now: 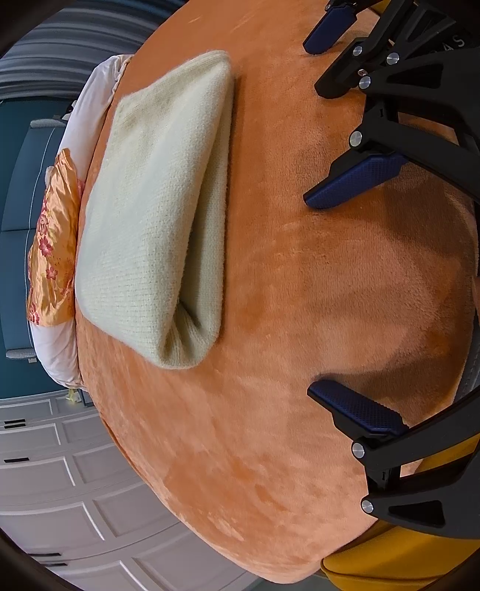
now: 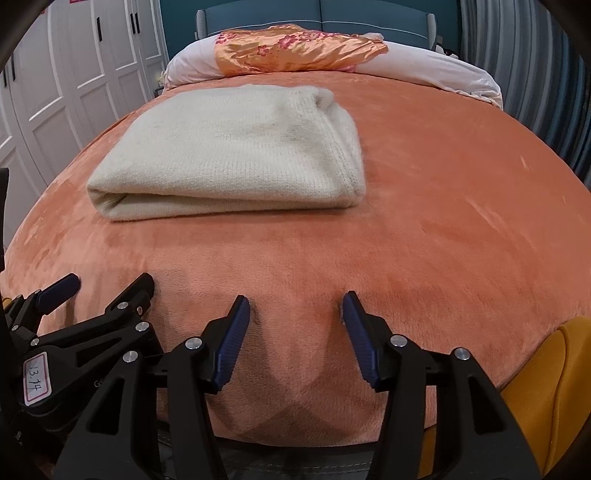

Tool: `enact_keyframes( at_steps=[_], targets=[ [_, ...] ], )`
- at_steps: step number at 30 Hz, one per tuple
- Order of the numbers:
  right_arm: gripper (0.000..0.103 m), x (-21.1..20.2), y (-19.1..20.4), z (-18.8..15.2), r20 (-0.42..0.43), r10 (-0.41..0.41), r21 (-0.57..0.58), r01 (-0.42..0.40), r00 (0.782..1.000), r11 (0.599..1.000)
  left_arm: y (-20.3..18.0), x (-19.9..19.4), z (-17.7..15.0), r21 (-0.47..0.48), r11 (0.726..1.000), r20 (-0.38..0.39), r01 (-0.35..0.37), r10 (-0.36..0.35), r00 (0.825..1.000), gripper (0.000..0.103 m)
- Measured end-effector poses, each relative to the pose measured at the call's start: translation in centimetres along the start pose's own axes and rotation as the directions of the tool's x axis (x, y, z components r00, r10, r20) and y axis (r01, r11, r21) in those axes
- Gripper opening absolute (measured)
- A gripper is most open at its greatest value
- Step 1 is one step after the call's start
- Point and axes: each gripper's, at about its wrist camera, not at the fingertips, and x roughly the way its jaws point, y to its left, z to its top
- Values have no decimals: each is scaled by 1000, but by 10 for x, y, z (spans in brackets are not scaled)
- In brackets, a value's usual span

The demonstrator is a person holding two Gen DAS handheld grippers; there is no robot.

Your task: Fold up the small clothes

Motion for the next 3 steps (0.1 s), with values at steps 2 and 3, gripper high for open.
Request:
enact_keyframes(
  at_steps=[2,3],
  targets=[
    [52,0,2,0,-6,-5,4,6,1000,1000,0,0,0,-2,1000,-3,-1,1,1000,92],
    [52,-1,2,0,-10,-8,5,8,1000,1000,0,-1,0,-2,1000,-4,-3,3,1000,92]
  ],
)
